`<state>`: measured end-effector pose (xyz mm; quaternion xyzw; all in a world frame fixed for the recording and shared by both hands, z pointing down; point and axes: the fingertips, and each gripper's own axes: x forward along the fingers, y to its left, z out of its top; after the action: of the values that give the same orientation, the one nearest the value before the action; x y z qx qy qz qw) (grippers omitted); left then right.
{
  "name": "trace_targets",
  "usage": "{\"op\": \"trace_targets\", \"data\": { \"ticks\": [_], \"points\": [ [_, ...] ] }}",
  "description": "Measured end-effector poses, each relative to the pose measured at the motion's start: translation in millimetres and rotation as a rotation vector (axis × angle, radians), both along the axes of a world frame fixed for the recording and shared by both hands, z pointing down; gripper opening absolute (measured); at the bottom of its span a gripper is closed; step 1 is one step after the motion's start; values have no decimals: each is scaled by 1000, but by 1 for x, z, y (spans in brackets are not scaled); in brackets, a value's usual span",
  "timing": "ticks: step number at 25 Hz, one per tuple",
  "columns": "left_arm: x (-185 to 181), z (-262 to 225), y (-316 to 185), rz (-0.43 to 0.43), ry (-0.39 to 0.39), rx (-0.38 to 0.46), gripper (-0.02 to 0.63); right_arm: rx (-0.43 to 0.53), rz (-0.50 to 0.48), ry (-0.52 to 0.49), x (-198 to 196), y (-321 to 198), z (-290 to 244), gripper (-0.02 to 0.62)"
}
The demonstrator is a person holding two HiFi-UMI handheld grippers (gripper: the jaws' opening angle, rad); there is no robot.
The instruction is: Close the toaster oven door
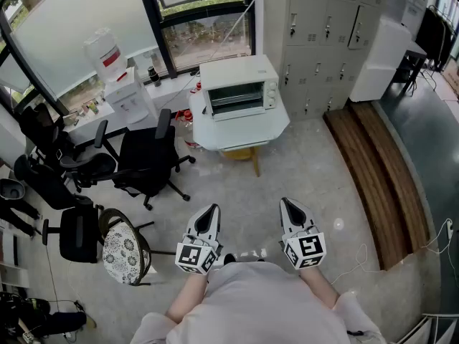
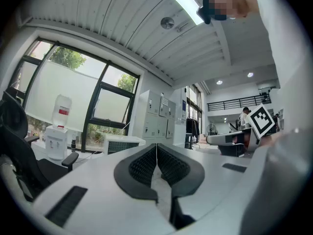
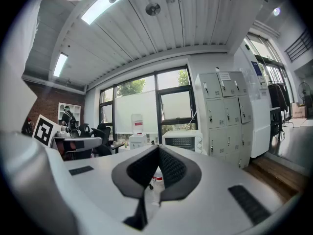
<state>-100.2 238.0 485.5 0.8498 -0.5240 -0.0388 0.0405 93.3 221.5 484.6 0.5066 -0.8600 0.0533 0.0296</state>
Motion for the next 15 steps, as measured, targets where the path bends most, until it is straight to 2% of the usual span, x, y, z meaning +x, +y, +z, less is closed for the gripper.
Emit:
{"op": "trace_targets", "data": {
  "ticks": [15],
  "points": [
    [12,-10,4,-12,7,4,21,29,10,1,15,6,-6,6]
  ]
}}
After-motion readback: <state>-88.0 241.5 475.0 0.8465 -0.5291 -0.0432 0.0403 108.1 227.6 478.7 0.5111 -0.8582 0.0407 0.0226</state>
